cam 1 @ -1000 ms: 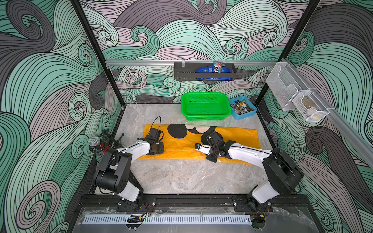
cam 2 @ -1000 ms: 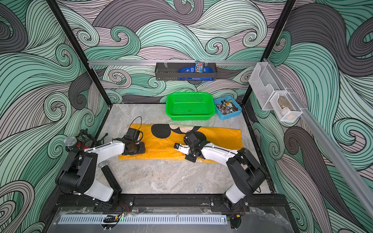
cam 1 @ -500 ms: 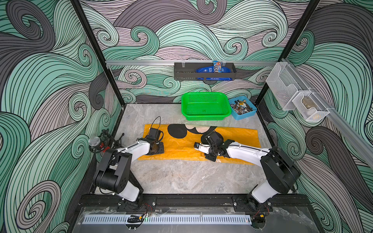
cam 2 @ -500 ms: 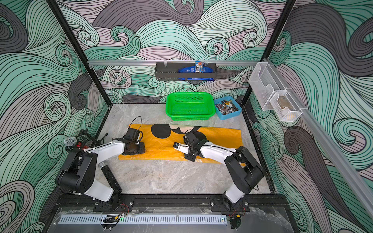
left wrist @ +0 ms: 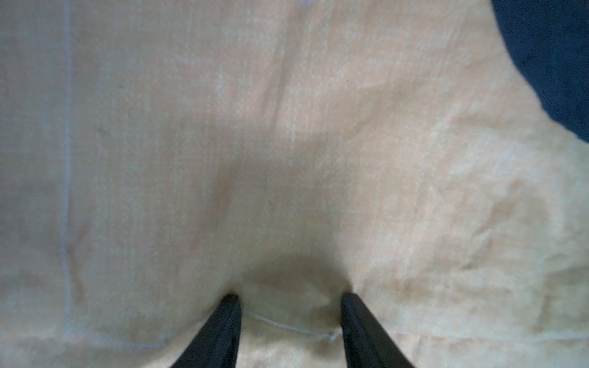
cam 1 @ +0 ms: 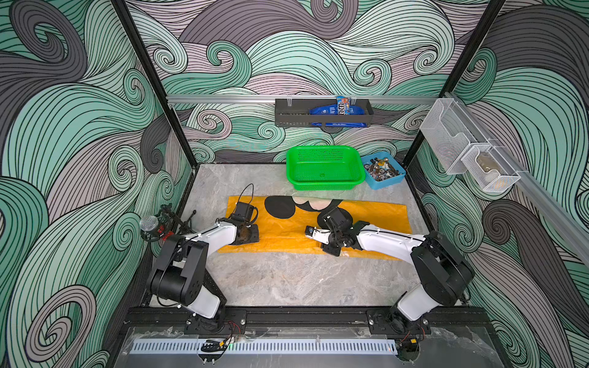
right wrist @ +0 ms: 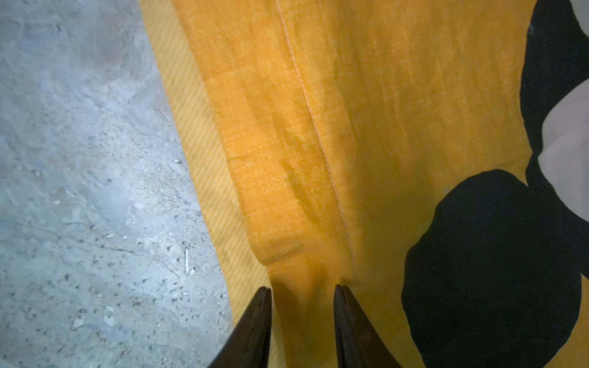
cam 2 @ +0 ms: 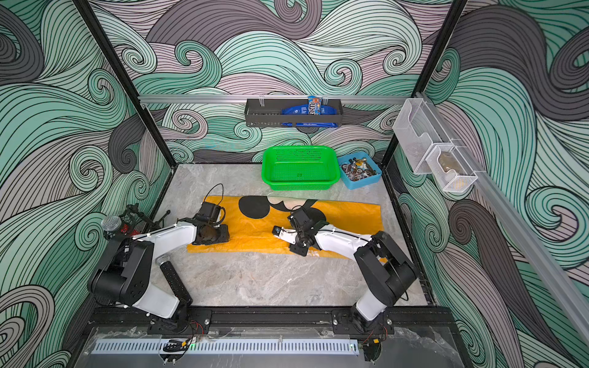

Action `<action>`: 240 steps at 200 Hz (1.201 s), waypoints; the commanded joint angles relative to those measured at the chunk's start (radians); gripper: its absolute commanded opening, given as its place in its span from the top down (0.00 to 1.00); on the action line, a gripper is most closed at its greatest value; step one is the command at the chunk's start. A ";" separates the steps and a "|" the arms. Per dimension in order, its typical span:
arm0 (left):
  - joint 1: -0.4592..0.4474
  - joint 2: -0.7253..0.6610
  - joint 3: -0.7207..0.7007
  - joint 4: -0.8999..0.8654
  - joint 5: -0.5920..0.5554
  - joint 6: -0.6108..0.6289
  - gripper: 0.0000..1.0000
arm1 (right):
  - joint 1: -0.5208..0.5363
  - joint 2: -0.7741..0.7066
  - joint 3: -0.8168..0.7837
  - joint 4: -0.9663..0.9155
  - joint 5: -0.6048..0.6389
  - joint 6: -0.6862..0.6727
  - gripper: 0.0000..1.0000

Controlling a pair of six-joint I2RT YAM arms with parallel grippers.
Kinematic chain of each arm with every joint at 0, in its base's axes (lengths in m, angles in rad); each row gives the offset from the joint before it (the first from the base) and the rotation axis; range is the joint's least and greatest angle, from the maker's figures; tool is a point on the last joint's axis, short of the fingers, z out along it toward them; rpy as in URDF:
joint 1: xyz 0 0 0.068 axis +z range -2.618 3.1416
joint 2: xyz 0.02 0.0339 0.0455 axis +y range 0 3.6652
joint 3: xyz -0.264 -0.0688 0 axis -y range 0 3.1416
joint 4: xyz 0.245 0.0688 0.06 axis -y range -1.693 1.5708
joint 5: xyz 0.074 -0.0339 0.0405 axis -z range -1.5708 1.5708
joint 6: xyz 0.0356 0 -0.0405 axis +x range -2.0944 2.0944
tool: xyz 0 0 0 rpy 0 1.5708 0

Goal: Roll up the pillowcase
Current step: Fold the pillowcase at the center of the board.

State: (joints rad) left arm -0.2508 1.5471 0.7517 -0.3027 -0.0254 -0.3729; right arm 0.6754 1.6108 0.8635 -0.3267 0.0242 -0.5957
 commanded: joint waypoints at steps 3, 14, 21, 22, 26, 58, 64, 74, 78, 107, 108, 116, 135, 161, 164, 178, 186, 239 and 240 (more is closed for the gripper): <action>0.010 0.050 -0.032 -0.032 0.036 0.011 0.46 | 0.030 -0.014 -0.007 0.019 -0.019 0.007 0.60; 0.010 0.051 -0.034 -0.032 0.036 0.011 0.46 | 0.040 -0.009 -0.010 0.028 -0.013 0.007 0.59; 0.009 0.048 -0.034 -0.032 0.036 0.012 0.46 | 0.047 -0.004 -0.008 0.033 -0.005 0.007 0.58; 0.010 0.048 -0.034 -0.032 0.036 0.011 0.46 | 0.049 -0.004 -0.008 0.033 -0.003 0.007 0.58; 0.010 0.049 -0.034 -0.032 0.036 0.011 0.46 | 0.051 -0.002 -0.007 0.038 0.004 0.008 0.58; 0.011 0.051 -0.034 -0.034 0.037 0.011 0.46 | 0.072 0.016 0.006 0.079 0.059 0.017 0.57; 0.010 0.051 -0.034 -0.035 0.038 0.012 0.46 | 0.075 0.023 0.008 0.082 0.069 0.021 0.57; 0.010 0.050 -0.033 -0.035 0.036 0.012 0.46 | 0.078 0.030 0.009 0.095 0.074 0.023 0.57; 0.010 0.050 -0.032 -0.034 0.037 0.014 0.46 | 0.079 0.031 0.008 0.101 0.075 0.023 0.57; 0.010 0.050 -0.031 -0.037 0.036 0.020 0.46 | 0.091 0.049 0.006 0.116 0.073 0.024 0.58; 0.010 0.051 -0.031 -0.037 0.036 0.020 0.46 | 0.091 0.051 0.006 0.116 0.073 0.024 0.58; 0.010 0.050 -0.031 -0.037 0.037 0.020 0.46 | 0.093 0.053 0.004 0.121 0.074 0.026 0.58; 0.012 0.050 -0.028 -0.039 0.038 0.022 0.46 | 0.095 0.060 0.005 0.138 0.093 0.036 0.61; 0.013 0.051 -0.028 -0.042 0.038 0.025 0.46 | 0.096 0.076 0.017 0.139 0.100 0.037 0.73; 0.013 0.051 -0.028 -0.042 0.037 0.026 0.46 | 0.095 0.077 0.018 0.139 0.100 0.040 0.75; 0.013 0.050 -0.028 -0.044 0.035 0.029 0.46 | 0.095 0.074 0.018 0.137 0.105 0.041 0.83; 0.015 0.048 -0.029 -0.043 0.035 0.030 0.46 | 0.095 0.071 0.019 0.138 0.103 0.041 0.87; 0.018 0.050 -0.026 -0.044 0.035 0.032 0.46 | 0.095 0.051 0.020 0.137 0.089 0.042 0.99; 0.018 0.050 -0.025 -0.045 0.035 0.032 0.46 | 0.095 0.050 0.019 0.138 0.088 0.042 0.99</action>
State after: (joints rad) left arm -0.2443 1.5471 0.7517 -0.3027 -0.0154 -0.3550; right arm 0.7647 1.6833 0.8635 -0.1967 0.1223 -0.5621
